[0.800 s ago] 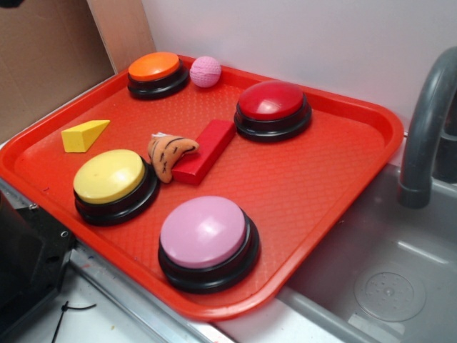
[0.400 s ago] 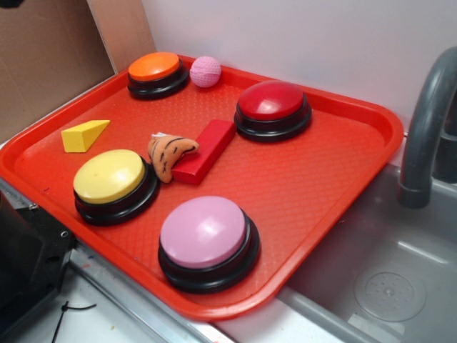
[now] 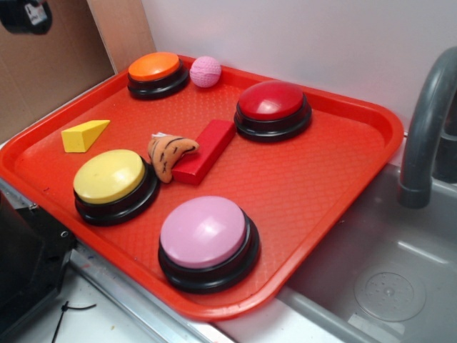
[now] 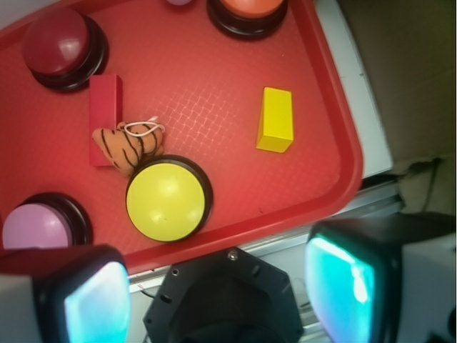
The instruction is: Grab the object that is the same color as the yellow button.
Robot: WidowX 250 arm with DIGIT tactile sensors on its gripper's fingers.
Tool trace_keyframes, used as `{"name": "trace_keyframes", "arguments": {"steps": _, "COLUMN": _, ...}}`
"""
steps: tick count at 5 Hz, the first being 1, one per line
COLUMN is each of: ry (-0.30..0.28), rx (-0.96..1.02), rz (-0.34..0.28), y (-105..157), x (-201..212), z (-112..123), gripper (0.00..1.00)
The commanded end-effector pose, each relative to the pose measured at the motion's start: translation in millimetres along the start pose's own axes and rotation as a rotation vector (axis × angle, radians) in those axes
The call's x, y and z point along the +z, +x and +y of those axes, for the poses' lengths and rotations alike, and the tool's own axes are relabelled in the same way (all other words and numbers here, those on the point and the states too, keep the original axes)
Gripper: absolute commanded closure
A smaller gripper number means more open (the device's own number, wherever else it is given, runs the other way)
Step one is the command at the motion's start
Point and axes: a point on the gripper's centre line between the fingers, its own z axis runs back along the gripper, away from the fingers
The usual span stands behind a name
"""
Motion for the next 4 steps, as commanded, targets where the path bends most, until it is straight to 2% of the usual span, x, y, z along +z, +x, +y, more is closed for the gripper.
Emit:
{"name": "trace_keyframes", "arguments": {"steps": 1, "ry": 0.100, "rx": 0.342, "rz": -0.072, "y": 19, "x": -54, "z": 57, "gripper": 0.00}}
{"name": "trace_keyframes", "arguments": {"steps": 2, "ry": 0.131, "rx": 0.413, "rz": -0.078, "y": 32, "x": -85, "z": 75, "gripper": 0.00}}
{"name": "trace_keyframes", "arguments": {"steps": 3, "ry": 0.098, "rx": 0.416, "rz": -0.109, "y": 43, "x": -109, "z": 78, "gripper": 0.00}}
{"name": "trace_keyframes", "arguments": {"steps": 4, "ry": 0.068, "rx": 0.368, "rz": -0.107, "y": 51, "x": -133, "z": 75, "gripper": 0.00}}
